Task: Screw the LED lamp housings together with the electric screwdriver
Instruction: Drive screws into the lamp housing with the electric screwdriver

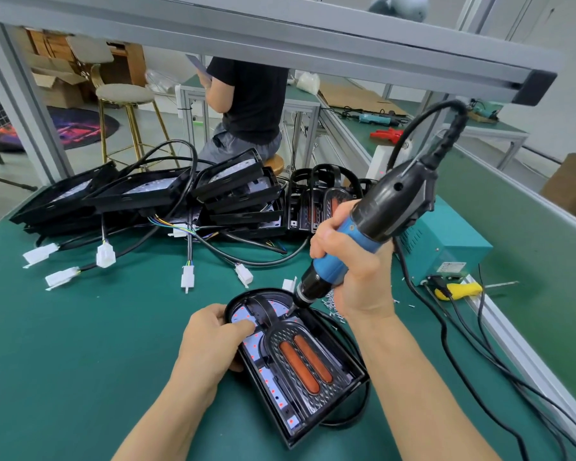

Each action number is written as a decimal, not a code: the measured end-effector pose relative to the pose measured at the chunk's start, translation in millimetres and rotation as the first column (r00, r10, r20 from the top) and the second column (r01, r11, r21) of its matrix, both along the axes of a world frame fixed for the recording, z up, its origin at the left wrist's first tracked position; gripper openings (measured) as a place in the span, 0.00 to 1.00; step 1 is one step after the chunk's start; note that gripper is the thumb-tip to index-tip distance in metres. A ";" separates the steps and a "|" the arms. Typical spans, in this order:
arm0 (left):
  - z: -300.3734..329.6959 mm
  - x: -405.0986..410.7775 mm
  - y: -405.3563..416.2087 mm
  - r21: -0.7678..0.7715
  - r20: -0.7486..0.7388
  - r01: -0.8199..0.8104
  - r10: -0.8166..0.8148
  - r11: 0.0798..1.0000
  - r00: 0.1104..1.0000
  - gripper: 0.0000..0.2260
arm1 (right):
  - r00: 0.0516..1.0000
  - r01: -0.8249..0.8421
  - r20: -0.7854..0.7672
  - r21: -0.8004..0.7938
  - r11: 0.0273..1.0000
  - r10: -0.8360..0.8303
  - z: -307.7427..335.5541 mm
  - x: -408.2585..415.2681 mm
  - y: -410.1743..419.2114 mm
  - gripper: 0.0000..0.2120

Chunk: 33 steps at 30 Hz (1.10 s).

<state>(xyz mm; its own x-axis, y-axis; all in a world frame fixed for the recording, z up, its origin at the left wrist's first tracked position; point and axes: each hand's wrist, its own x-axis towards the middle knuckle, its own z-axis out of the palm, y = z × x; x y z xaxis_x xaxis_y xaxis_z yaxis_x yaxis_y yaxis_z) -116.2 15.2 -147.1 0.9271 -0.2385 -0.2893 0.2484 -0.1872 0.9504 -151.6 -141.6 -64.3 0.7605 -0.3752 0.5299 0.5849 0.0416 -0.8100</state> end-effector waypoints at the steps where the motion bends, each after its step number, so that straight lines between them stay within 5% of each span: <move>1: 0.4 0.1 -0.1 -0.003 -0.004 -0.001 0.000 1.000 1.000 0.02 | 1.000 -0.026 -0.003 -0.021 0.999 0.026 0.2 0.3 0.1 0.07; 9: 2.9 -1.5 -1.3 -0.014 -0.023 -0.020 0.020 1.000 1.000 0.03 | 0.985 -0.170 -0.042 -0.162 0.972 0.165 1.2 -0.1 6.0 0.11; 16: 4.7 -7.1 0.4 -0.037 -0.054 -0.056 0.054 0.998 0.997 0.04 | 0.999 -0.008 0.050 0.173 0.985 -0.001 5.6 -12.0 -8.1 0.16; 24: 7.3 -14.9 0.0 -0.044 -0.076 -0.107 0.103 0.993 0.992 0.08 | 0.952 0.074 0.199 0.585 0.807 -0.231 36.9 -47.0 -51.3 0.12; 28: 9.8 -13.1 4.0 0.154 0.057 -0.037 0.029 0.987 0.998 0.11 | 0.961 0.081 0.158 0.626 0.775 -0.229 37.5 -66.4 -58.2 0.10; 31: 17.7 -13.3 9.9 0.443 0.301 -0.072 -0.073 0.893 0.951 0.17 | 0.968 0.079 0.141 0.622 0.779 -0.210 34.3 -78.0 -57.5 0.10; 33: 32.4 -21.6 10.6 0.374 0.549 -0.198 -0.045 0.906 0.834 0.17 | 0.971 0.059 0.146 0.624 0.779 -0.189 32.2 -81.5 -55.6 0.09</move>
<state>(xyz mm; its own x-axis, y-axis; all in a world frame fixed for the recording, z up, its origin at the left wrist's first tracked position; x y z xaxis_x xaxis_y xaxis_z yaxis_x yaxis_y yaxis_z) -137.8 25.8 -114.7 0.9695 -0.1361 0.2037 -0.2447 -0.5808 0.7764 -233.0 -197.2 -32.1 0.5938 -0.7530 0.2834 0.7580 0.4055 -0.5109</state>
